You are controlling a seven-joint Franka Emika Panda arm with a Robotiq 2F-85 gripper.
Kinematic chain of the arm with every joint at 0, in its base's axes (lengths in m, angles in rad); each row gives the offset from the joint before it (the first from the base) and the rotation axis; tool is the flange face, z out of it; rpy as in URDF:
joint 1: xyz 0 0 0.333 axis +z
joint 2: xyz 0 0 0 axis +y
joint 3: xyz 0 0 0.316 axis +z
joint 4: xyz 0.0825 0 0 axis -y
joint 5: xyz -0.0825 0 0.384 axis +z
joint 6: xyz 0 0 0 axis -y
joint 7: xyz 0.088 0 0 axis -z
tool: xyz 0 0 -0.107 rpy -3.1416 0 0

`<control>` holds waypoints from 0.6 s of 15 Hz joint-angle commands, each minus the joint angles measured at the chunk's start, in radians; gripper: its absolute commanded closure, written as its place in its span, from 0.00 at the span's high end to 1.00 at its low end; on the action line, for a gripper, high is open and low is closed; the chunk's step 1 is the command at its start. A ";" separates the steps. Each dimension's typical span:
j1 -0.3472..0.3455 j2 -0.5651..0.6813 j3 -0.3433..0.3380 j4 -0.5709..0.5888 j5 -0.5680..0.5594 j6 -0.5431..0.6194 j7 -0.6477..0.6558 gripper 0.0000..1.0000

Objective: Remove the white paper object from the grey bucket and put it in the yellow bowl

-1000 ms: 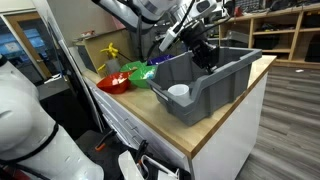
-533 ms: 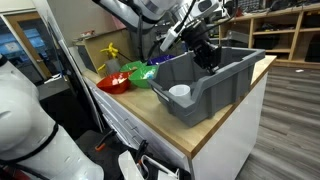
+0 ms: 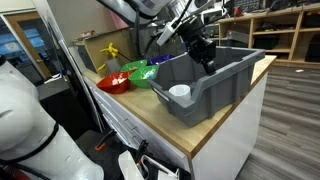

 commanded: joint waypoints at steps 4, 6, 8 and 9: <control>0.078 -0.063 0.098 0.025 0.130 -0.115 -0.010 0.69; 0.097 -0.079 0.130 0.041 0.144 -0.183 -0.003 0.85; 0.114 -0.106 0.161 0.075 0.136 -0.289 -0.010 0.99; 0.126 -0.117 0.171 0.097 0.153 -0.339 -0.033 1.00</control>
